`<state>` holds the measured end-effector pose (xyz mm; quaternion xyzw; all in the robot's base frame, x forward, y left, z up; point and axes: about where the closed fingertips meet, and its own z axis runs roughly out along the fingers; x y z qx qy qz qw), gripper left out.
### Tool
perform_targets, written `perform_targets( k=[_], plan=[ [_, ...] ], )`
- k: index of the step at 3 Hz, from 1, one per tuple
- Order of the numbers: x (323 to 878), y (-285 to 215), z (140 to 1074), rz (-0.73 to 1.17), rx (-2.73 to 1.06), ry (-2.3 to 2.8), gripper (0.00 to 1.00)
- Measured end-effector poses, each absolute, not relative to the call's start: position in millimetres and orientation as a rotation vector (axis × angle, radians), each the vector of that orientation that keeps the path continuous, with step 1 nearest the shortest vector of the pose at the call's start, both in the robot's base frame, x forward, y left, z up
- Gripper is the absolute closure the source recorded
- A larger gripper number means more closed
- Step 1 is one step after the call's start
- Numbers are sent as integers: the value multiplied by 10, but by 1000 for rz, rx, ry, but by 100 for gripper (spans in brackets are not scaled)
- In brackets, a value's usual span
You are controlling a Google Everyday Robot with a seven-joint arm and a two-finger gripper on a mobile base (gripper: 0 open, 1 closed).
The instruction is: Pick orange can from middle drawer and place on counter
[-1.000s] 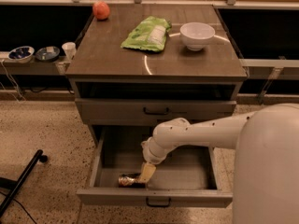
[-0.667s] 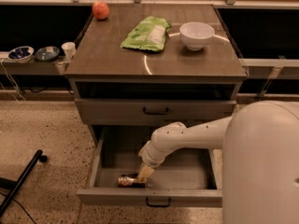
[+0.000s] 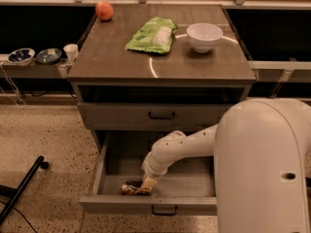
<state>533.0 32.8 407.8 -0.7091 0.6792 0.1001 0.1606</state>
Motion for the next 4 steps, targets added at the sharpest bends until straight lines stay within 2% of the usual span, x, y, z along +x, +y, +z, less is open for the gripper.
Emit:
perform_targets(
  k=[3, 4],
  plan=[
    [5094, 640, 3983, 351, -2131, 1887, 34],
    [5031, 845, 3917, 422, -2173, 1841, 15]
  ],
)
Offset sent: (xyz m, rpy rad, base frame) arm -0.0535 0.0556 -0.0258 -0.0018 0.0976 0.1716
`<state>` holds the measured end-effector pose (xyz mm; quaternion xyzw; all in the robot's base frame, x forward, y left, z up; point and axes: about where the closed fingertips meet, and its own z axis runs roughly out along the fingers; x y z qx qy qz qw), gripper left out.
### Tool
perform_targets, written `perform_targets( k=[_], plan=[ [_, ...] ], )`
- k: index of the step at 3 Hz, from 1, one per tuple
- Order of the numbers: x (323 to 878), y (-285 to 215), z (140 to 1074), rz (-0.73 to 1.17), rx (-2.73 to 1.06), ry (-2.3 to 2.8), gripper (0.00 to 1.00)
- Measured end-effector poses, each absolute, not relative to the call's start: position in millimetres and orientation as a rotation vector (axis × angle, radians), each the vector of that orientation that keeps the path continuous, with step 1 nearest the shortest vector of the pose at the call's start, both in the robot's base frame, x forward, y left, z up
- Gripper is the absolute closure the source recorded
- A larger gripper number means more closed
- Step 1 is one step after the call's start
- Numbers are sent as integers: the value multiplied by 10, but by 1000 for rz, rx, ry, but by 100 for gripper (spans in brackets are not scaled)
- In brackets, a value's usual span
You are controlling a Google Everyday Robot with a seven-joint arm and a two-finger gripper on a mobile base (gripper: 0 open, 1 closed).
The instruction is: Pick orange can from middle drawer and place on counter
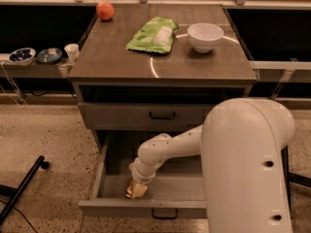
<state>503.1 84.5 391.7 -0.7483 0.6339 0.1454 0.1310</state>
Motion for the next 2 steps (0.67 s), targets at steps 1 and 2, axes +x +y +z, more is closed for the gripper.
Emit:
perform_targets(
  k=[1, 2],
  plan=[
    [5031, 849, 3912, 423, -2180, 1832, 0],
    [5055, 851, 3864, 423, -2200, 1820, 0]
  ],
)
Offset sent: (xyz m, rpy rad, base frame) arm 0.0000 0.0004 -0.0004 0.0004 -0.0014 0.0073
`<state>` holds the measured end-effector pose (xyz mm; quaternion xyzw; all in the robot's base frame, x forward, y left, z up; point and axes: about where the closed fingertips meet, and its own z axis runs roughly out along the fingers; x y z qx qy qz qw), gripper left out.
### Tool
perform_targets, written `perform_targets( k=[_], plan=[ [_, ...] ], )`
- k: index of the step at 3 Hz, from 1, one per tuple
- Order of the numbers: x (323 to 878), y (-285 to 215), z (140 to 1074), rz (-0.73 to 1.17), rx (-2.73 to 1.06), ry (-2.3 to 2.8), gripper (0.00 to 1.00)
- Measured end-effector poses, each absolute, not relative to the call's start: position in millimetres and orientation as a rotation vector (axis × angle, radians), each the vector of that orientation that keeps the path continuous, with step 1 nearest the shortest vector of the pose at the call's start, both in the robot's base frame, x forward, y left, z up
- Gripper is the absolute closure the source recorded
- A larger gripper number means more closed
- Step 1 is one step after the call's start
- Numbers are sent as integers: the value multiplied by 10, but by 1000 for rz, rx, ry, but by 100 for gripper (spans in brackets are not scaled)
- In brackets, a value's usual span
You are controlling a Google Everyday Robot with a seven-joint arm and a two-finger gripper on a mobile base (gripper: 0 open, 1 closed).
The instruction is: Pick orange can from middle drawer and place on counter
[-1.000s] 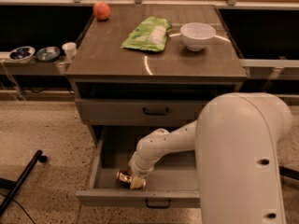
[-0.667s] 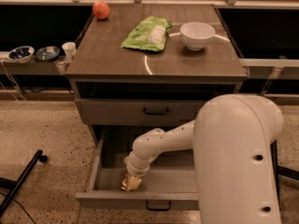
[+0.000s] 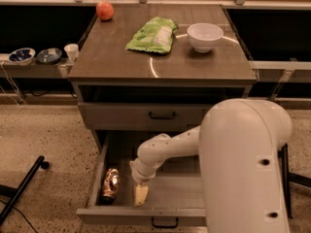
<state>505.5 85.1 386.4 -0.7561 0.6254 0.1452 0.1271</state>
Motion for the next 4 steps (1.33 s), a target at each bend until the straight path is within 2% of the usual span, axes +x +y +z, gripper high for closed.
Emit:
perform_targets(
  k=[2, 3, 4],
  plan=[
    [5099, 1183, 3921, 436, -2304, 1676, 0],
    [5106, 1404, 4073, 591, -2141, 1575, 0],
    [5123, 1356, 4142, 649, -1987, 1593, 0]
  ],
)
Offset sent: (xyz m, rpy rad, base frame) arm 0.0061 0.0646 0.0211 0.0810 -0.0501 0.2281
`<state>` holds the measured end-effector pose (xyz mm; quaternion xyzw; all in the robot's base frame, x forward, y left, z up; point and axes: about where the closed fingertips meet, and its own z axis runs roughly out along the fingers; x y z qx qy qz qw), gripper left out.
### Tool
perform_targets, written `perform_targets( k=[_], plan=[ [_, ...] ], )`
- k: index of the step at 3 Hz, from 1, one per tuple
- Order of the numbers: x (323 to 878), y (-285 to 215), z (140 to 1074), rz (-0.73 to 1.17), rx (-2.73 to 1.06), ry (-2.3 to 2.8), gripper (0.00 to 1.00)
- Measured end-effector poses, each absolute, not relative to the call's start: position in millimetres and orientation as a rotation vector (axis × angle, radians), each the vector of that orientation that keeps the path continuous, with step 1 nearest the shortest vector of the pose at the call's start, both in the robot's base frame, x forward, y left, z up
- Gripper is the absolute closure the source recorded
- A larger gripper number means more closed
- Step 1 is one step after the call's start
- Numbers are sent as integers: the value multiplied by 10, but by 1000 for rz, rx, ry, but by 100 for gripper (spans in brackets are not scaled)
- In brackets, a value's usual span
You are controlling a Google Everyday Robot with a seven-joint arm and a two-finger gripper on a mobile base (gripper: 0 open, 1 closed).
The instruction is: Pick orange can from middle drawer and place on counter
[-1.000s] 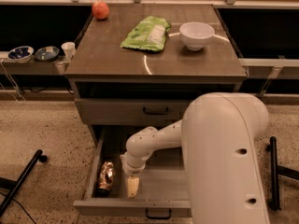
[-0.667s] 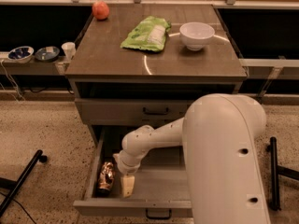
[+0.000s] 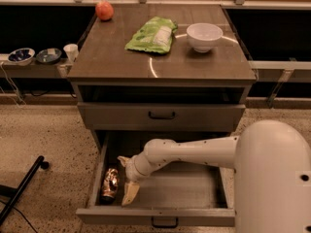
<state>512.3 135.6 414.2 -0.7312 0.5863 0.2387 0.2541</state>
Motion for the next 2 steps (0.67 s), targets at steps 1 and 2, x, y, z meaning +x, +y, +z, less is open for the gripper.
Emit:
perform_targets(
  k=[1, 2],
  plan=[
    [5125, 1347, 4151, 655, -1968, 1595, 0],
    [5115, 1421, 4052, 647, -1945, 1622, 0]
  ],
)
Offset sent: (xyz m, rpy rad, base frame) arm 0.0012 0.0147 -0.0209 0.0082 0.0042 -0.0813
